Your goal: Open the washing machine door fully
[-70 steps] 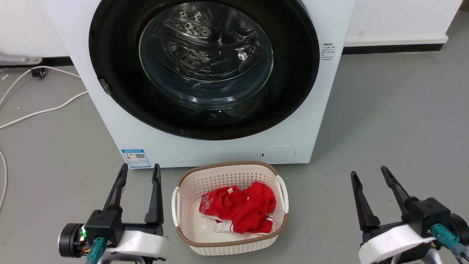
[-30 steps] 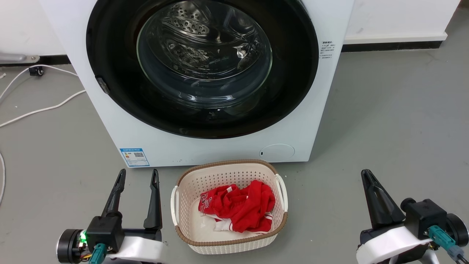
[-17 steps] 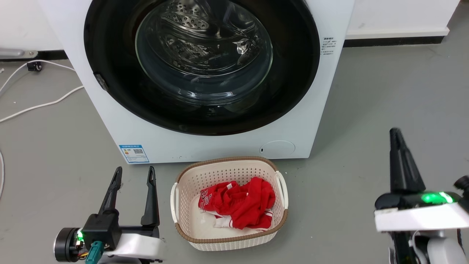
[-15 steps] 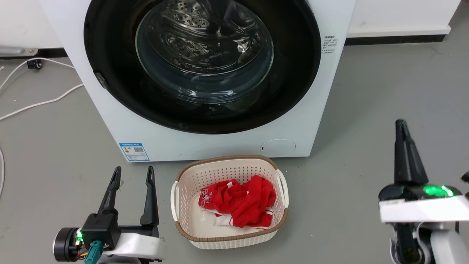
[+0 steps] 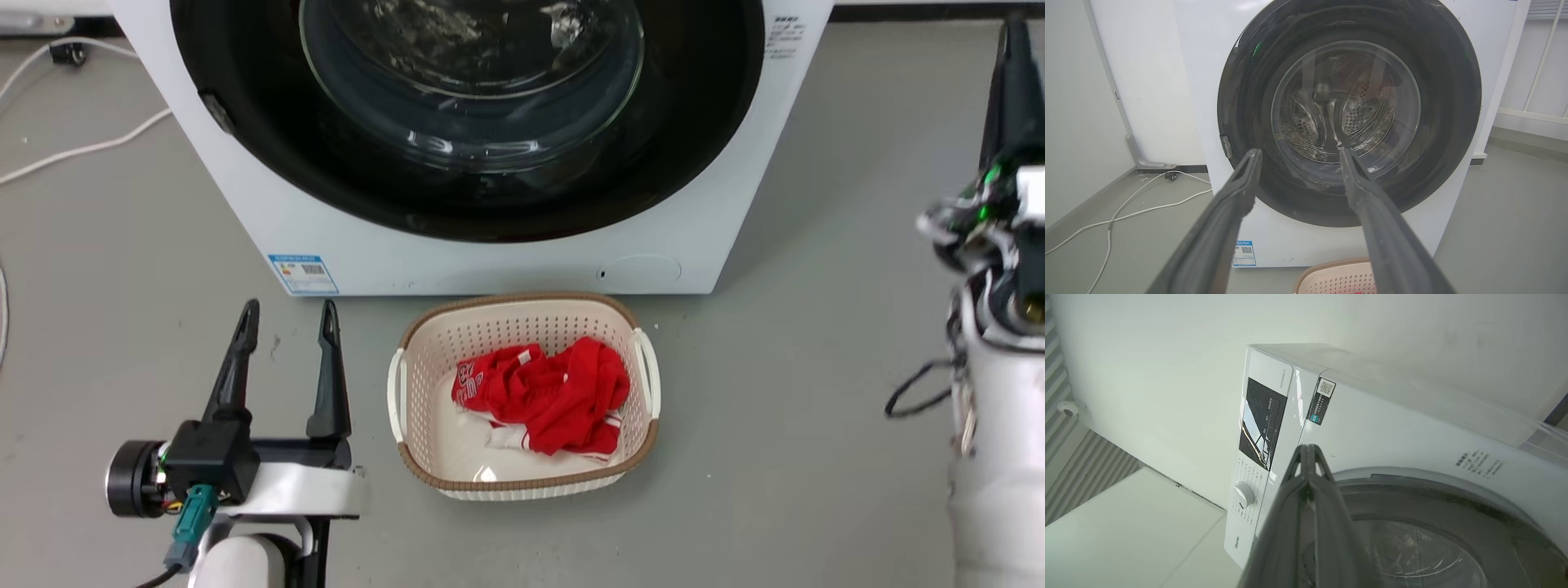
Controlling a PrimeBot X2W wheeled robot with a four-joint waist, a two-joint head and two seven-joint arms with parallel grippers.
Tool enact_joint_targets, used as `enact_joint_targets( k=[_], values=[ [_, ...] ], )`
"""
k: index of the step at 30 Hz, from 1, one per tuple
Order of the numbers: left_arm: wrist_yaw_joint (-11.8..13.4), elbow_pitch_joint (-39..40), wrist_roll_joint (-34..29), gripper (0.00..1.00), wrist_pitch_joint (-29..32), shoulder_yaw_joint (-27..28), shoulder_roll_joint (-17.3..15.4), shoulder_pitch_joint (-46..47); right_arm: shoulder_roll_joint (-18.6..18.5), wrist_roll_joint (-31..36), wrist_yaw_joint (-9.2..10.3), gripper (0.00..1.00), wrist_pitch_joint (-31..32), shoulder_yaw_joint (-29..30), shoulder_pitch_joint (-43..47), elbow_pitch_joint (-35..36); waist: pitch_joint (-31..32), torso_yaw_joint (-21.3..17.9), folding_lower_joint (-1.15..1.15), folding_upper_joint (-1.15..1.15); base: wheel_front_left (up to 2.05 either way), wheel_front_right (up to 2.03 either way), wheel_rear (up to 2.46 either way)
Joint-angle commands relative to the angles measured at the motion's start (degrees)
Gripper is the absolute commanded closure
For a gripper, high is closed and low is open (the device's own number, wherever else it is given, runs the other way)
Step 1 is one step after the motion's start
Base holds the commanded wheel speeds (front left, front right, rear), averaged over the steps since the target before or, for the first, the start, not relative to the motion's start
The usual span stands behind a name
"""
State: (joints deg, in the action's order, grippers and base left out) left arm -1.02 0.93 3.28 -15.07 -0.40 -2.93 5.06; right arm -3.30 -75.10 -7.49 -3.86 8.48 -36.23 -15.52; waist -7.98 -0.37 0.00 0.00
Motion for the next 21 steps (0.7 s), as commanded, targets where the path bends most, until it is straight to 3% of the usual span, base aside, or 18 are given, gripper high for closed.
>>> enact_joint_targets(
  k=[1,12,21],
  values=[
    [-0.24,0.3,0.15,0.0,-0.14,-0.1,0.03,1.11,-0.83,-0.38,0.01,1.0,1.26,0.53,-2.73,-1.91,-1.84,0.71,0.0,0.0,0.0,0.0,0.0],
    [-0.11,2.1,1.01,0.0,-0.14,-1.42,0.06,6.57,-7.81,3.0,0.0,1.0,14.37,0.97,-28.99,-27.11,-9.39,2.77,0.0,0.0,0.0,0.0,0.0],
    [-0.13,2.54,1.65,0.0,-0.14,-1.83,0.06,9.65,-10.33,10.76,0.0,1.0,24.78,-3.45,-43.14,-40.48,-13.87,4.54,0.0,0.0,0.0,0.0,0.0]
  ],
)
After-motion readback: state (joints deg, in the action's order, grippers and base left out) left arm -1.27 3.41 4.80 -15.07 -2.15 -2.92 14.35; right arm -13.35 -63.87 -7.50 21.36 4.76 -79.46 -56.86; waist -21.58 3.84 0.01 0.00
